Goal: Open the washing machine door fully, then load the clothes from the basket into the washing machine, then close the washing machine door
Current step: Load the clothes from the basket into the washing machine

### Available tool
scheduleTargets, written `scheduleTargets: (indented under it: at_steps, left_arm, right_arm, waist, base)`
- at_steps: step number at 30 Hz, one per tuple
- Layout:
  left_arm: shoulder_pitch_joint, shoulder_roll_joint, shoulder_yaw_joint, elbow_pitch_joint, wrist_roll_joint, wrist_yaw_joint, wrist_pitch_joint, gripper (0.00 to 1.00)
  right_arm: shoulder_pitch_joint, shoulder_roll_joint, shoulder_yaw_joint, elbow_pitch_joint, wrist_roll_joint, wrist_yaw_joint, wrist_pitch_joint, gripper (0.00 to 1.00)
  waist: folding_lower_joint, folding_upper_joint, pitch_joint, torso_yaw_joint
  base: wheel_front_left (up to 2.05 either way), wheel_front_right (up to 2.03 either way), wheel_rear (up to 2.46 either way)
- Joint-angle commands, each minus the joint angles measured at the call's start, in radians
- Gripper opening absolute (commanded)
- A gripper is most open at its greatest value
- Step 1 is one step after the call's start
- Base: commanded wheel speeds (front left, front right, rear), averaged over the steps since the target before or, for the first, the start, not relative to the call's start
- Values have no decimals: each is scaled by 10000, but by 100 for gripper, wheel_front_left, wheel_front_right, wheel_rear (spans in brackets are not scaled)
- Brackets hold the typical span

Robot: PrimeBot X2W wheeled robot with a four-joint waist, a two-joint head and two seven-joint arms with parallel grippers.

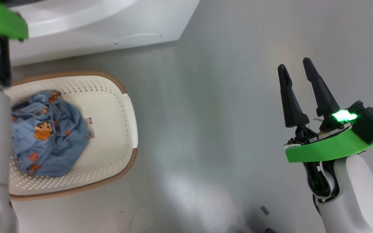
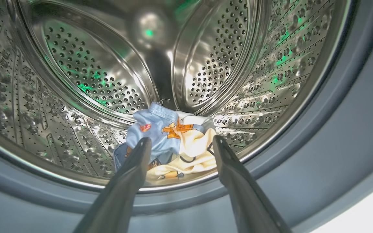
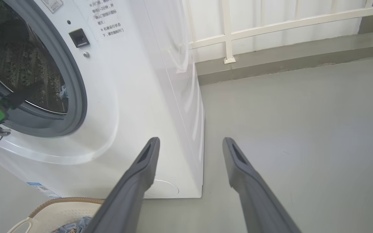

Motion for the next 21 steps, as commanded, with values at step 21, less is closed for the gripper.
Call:
scheduleTargets:
  at_steps: [21]
  left_arm:
    - [5409,26,725,-3592,-315,90,-51,100]
  right_arm:
    - [926,-558,319,269,155,16,-48,100]
  waist:
    - [0,0,-2441,791]
  base:
    - [0,0,0]
